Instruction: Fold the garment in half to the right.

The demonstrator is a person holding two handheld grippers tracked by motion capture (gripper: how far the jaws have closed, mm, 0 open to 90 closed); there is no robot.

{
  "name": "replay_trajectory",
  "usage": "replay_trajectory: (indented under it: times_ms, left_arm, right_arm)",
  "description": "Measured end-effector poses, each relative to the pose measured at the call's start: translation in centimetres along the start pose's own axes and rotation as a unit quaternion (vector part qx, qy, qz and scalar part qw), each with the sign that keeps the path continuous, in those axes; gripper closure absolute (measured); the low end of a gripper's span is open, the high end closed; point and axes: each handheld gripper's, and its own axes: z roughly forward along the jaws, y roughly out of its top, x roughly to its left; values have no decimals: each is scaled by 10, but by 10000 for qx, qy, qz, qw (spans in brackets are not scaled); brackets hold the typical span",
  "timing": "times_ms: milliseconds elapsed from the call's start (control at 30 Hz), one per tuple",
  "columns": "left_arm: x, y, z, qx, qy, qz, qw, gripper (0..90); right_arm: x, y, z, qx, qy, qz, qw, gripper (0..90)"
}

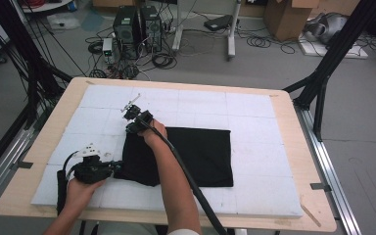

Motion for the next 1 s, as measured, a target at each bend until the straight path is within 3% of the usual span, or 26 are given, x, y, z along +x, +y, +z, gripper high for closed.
replay_trajectory:
  times_ms: [133,267,467,567,633,733,867,1000]
  left_arm:
    - [0,0,-2,-70,2,-9,10000,845]
    - [-1,3,-8,-244,-25,-12,9997,847]
    - [-5,11,-23,-702,-109,-73,9974,849]
    - [-5,15,-31,-862,-272,-146,9958,849]
    - [-9,19,-32,-879,-408,-60,9953,849]
    - [-19,28,-29,-916,-566,10,9942,849]
    - [-32,43,-17,-915,-768,77,9928,849]
    - [-49,60,-2,-787,-901,282,9924,849]
  right_arm:
    - [2,1,-1,-20,-61,-132,9999,868]
    - [2,4,-9,-237,-55,-57,9997,869]
    - [2,10,-31,-832,52,69,9965,869]
    - [3,13,-44,-1178,42,44,9930,869]
    - [4,11,-52,-1311,68,28,9913,869]
    - [3,3,-65,-1445,21,6,9895,869]
    - [-6,-13,-86,-1625,-129,158,9865,869]
    - [-18,-35,-107,-1767,-269,387,9831,869]
